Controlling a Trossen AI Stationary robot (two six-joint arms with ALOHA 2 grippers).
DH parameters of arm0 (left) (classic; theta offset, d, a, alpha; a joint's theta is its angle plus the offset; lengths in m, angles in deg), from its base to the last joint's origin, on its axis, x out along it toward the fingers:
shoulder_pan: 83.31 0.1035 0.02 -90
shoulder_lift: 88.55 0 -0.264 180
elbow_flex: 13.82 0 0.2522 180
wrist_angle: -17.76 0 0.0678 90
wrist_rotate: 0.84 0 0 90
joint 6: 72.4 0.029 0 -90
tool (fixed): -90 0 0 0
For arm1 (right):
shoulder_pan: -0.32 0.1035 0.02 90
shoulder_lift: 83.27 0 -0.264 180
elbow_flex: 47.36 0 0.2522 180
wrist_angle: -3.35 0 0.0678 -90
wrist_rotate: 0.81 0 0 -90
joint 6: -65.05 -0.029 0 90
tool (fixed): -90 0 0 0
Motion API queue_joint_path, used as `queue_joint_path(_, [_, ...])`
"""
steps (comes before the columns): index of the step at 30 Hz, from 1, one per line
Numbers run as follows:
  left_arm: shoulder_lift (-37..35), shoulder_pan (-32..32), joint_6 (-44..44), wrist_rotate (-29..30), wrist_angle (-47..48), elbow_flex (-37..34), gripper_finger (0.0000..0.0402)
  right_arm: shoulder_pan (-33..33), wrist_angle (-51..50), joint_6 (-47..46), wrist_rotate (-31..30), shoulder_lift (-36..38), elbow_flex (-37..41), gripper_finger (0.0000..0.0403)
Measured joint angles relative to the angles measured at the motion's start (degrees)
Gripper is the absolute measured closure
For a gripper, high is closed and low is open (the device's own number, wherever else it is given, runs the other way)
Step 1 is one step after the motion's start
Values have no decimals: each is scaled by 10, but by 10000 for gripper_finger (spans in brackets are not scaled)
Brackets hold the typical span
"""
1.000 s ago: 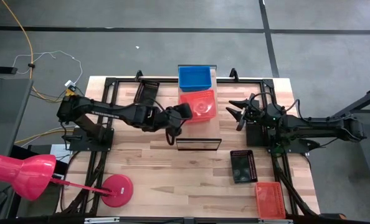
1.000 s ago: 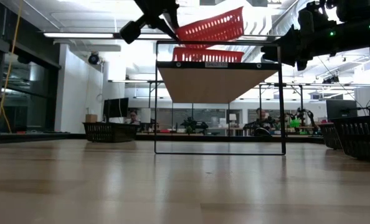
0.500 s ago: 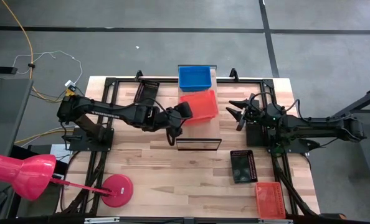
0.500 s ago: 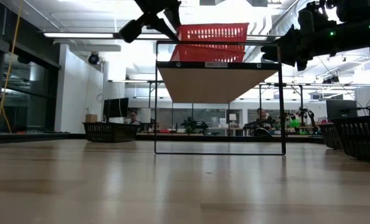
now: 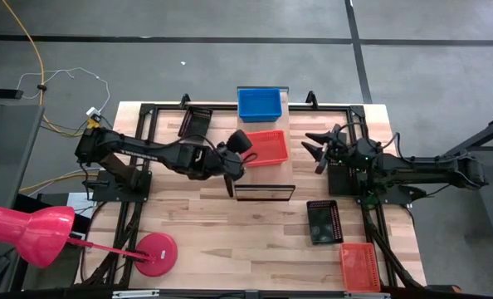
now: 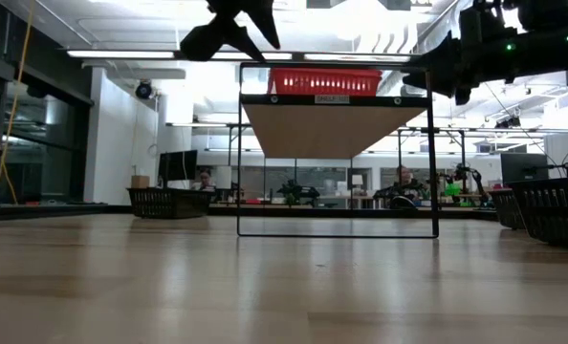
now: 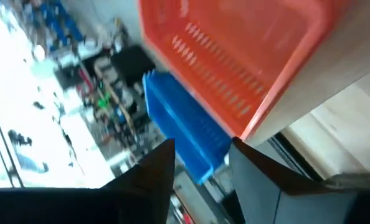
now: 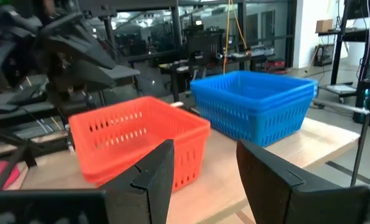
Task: Stack baskets on shelf by color
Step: Adjust the stacked orange bins on the shelf
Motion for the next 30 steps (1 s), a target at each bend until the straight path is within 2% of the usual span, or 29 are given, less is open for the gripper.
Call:
queue_joint_path(4, [-4,0,-52,49,4,0,252,0,16,-6,0,0,0,242])
queue_joint_path(7, [-22,-1,-126,39,29,0,254,0,20,-4,3,0,0,242])
queue_joint_path(12, [-82,-1,-321,-92,86,0,283,0,21,1,33,0,0,242])
queue_joint_path(15, [-125,6,-429,-173,104,-2,326,0,21,14,58,0,0,244])
queue_joint_path(17, [-162,15,-479,-238,102,-20,369,1,21,21,84,0,0,254])
queue_joint_path(20, [-231,23,-518,-312,6,-100,392,16,15,22,103,-3,-2,296])
queue_joint_path(24, [-325,24,-542,-349,-208,-264,400,56,-50,30,94,-11,-36,386])
queue_joint_path(27, [-378,29,-575,-355,-375,-390,401,89,-111,38,72,-22,-73,384])
queue_joint_path(30, [-399,37,-636,-363,-487,-482,401,116,-149,47,67,-46,-100,394])
